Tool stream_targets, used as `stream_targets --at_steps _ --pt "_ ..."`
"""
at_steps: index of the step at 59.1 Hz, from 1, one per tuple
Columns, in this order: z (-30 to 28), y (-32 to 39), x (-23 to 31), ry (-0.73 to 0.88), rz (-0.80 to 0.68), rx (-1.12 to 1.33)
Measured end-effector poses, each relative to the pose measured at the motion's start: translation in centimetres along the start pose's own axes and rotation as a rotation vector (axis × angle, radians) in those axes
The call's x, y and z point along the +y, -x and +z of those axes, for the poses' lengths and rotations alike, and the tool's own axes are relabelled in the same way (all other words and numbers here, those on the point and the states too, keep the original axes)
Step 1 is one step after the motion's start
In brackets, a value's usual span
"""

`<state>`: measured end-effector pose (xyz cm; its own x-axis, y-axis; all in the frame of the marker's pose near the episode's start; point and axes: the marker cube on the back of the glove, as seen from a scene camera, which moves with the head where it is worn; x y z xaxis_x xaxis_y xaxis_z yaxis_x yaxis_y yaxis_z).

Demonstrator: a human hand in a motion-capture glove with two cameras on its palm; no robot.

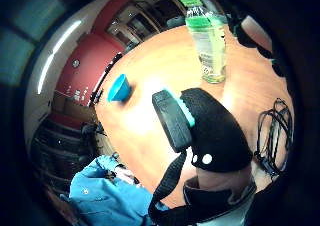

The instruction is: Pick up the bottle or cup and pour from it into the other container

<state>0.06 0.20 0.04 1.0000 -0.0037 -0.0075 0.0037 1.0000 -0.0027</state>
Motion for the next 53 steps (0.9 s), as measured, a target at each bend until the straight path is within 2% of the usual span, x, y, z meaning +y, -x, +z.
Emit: stream_targets --at_steps 32,53 --pt "-1.1 -3.2 -0.5 0.038 0.03 0.014" --pt "1.2 -5.7 -2.9 -0.002 0.045 -0.327"
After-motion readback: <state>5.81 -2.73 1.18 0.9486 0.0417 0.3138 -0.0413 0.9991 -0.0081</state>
